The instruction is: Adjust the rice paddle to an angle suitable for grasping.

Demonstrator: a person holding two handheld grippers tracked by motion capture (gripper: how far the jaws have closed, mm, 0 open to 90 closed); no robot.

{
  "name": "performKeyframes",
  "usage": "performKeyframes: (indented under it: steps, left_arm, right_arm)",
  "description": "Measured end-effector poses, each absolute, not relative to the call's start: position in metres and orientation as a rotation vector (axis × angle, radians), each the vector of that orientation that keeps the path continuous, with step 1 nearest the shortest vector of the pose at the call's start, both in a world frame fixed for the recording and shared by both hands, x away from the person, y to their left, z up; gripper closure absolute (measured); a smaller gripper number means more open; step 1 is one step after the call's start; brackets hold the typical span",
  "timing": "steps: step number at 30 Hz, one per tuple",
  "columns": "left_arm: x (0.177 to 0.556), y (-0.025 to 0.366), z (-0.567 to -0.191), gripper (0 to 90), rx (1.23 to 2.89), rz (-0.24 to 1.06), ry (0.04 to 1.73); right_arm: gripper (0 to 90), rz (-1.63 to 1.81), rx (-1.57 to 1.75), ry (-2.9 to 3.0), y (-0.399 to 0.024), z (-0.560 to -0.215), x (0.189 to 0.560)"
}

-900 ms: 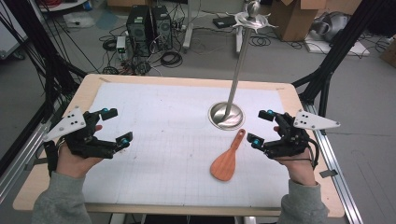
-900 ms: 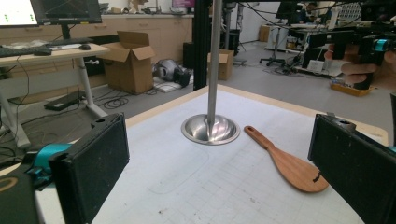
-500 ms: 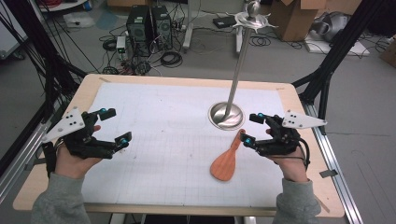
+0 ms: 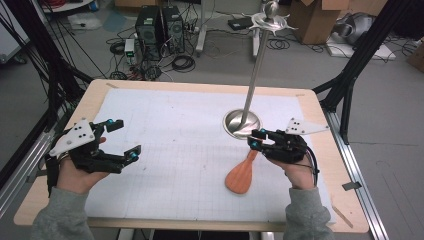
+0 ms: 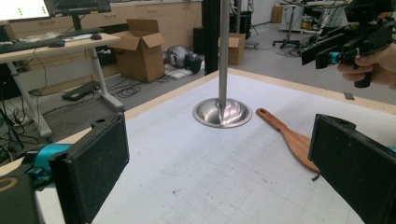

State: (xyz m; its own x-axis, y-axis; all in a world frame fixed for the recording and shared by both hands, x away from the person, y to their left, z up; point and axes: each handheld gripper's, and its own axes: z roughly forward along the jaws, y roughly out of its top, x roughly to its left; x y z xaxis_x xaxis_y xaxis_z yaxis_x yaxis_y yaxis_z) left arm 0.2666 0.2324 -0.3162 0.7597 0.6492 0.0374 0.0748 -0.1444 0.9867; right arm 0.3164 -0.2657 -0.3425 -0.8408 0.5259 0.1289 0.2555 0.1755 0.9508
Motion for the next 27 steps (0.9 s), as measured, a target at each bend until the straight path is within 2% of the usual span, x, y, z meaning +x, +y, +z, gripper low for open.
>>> performKeyframes:
  steps: [2,3,7,8,9,27]
  left_arm:
    - [0.266,0.233,-0.316,5.6,1.66,0.55,0.584]
    - [0.266,0.234,-0.316,5.6,1.653,0.547,0.582]
    - [0.265,0.235,-0.315,5.6,1.645,0.547,0.58]
    - [0.265,0.235,-0.315,5.6,1.645,0.547,0.58]
    - [0.265,0.235,-0.315,5.6,1.645,0.546,0.581]
    - [0.268,0.231,-0.318,5.6,1.675,0.564,0.595]
  right_arm:
    - [67.8,1.719,0.757,2.23,-0.265,-0.344,0.317]
    - [72.9,1.698,0.771,2.255,-0.263,-0.346,0.319]
    - [82.3,1.68,0.767,2.279,-0.259,-0.351,0.322]
    - [82.3,1.68,0.767,2.279,-0.259,-0.351,0.322]
    - [88.3,1.681,0.767,2.272,-0.258,-0.355,0.323]
    - [89.0,1.511,0.774,2.463,-0.232,-0.392,0.337]
